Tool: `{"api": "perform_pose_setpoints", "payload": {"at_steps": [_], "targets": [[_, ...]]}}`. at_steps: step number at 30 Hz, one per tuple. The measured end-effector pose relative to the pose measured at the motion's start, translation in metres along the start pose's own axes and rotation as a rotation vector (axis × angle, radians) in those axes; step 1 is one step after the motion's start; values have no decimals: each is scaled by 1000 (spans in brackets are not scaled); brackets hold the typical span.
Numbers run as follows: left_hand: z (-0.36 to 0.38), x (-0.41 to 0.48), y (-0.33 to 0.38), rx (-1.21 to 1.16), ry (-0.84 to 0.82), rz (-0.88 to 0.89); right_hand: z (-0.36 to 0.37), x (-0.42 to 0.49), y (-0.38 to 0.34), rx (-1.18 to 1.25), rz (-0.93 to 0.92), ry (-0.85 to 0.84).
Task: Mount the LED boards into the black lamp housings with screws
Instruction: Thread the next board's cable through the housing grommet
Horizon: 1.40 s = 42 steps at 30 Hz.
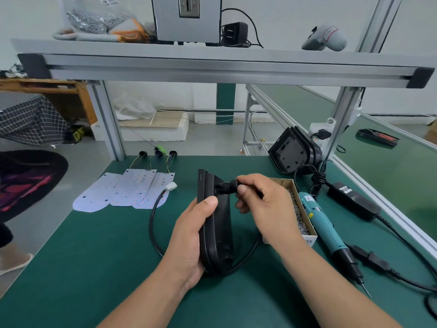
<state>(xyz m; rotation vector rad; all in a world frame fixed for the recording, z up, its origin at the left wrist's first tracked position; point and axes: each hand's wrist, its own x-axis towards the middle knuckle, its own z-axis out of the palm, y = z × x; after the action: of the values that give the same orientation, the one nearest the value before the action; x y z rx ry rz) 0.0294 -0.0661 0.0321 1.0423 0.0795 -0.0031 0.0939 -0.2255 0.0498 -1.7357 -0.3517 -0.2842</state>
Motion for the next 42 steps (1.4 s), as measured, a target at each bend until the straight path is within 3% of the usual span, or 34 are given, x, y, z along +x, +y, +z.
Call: {"api": "perform_pose_setpoints", "payload": {"at_steps": [11, 28, 42], "targets": [[-1, -3, 2, -29, -17, -21, -8, 4, 0, 40, 63, -93], [1, -5, 6, -145, -37, -92, -3, 3, 4, -51, 52, 1], [-1, -3, 5, 36, -84, 4, 4, 2, 3, 96, 108, -25]]}}
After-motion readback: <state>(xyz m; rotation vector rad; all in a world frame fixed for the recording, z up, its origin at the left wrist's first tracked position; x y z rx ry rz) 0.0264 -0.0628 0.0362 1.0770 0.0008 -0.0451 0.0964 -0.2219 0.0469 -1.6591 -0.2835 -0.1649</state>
